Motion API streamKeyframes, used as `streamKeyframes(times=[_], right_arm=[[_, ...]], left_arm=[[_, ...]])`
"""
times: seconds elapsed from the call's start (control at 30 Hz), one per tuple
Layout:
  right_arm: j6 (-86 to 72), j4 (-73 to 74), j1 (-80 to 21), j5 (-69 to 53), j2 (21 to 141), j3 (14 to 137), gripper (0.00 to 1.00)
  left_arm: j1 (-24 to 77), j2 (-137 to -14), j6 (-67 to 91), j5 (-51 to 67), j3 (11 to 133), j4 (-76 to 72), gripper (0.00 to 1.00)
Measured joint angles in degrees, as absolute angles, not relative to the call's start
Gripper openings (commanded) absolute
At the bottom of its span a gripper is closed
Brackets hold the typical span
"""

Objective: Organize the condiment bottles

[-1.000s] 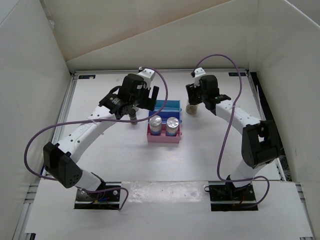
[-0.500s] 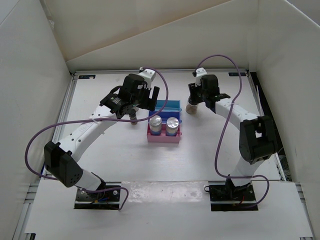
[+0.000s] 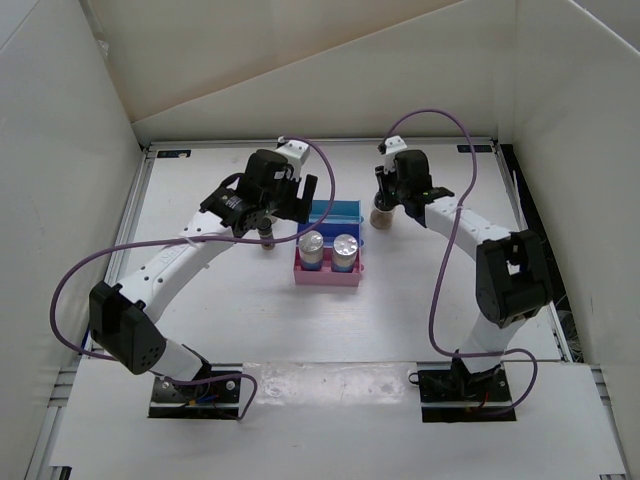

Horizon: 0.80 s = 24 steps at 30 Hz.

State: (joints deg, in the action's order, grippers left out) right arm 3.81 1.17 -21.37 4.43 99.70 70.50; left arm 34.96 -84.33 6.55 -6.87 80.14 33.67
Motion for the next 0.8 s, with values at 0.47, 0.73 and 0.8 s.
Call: streamKeyframes(times=[0.47,0.73,0.8], right_arm=[[8.82,7.79,-32.27,14.11,89.36,70.7,0.0],[11.4,9.39,-36.27,18.22,84.31,72.97,0.0],[11.38,9.76,-37.45,18.55,83.09,72.97,0.0]], left_arm=[[34.94,-82.35,6.7,-6.72,78.02,33.41,0.91],[34.94,-77.95,6.7,-6.72,77.25,33.39,0.91],[34.94,-77.49,6.7,-6.74,77.19,33.39,0.91]])
